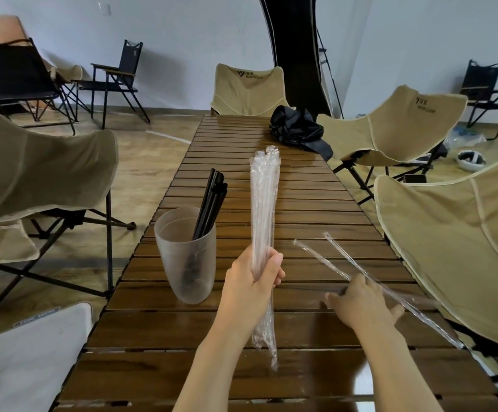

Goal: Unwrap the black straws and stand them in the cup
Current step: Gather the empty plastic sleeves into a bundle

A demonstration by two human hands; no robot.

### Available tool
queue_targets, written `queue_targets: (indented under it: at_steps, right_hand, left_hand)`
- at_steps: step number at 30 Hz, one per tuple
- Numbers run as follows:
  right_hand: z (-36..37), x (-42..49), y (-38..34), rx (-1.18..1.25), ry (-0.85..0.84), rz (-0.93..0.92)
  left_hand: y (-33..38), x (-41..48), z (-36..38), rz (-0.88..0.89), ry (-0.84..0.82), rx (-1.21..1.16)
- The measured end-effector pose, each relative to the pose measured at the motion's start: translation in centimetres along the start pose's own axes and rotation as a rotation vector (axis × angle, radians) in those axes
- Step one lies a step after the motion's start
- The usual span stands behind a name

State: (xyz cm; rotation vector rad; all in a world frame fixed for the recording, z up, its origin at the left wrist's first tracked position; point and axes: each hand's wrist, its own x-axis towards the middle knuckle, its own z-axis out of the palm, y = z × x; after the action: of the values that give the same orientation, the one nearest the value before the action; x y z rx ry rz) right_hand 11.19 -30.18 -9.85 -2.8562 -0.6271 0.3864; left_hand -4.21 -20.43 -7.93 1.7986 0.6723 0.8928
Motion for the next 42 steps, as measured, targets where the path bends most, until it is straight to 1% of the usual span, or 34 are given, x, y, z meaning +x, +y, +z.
queue_targets:
  at_steps: [12, 18, 20, 22, 26, 28, 30, 34, 39, 40, 42]
  right_hand:
    - [0.0, -0.6, -0.5, -0.051, 0.014, -0.024]
    - [0.0, -0.2, -0.3, -0.028, 0.063, -0.031]
    - [-0.4, -0.1, -0.4, -0.010, 0.029, -0.051]
    - [-0.8, -0.2, -0.6, 0.001, -0.043, -0.082]
    - [-0.8, -0.2, -0.8, 0.133, -0.157, -0.215]
    - [-0.6, -0.2, -0.8, 0.160, -0.155, -0.299]
    - [-0.5, 0.1, -0.7, 0.148, -0.146, -0.341]
    - [-0.3, 0.3, -0.9, 0.124, -0.201, -0.303]
    - [-0.2, 0.2, -1.2, 0.075, -0.182, -0.338]
    - [-0.4, 0.1, -1.5, 0.117, -0.171, -0.351]
    - [-0.9, -0.1, -1.9, 0.362, -0.143, -0.366]
  left_hand:
    - [0.0, 0.0, -0.1, -0.025, 0.003, 0.009]
    - [0.0, 0.0, 0.0, -0.046, 0.005, 0.007]
    - [0.0, 0.0, 0.0, -0.048, 0.004, 0.008]
    - [0.0, 0.0, 0.0, -0.052, 0.003, 0.004]
    - [0.1, 0.0, 0.0, -0.062, -0.002, -0.006]
    - [0.1, -0.1, 0.0, -0.064, -0.002, -0.004]
    - [0.1, -0.1, 0.0, -0.065, -0.003, -0.004]
    - [0.1, -0.2, 0.0, -0.054, -0.003, 0.011]
    - [0.1, -0.1, -0.1, -0.036, -0.011, 0.015]
    - [0.1, -0.1, -0.2, -0.030, -0.011, 0.011]
    - [0.1, -0.1, -0.3, -0.017, -0.012, -0.009]
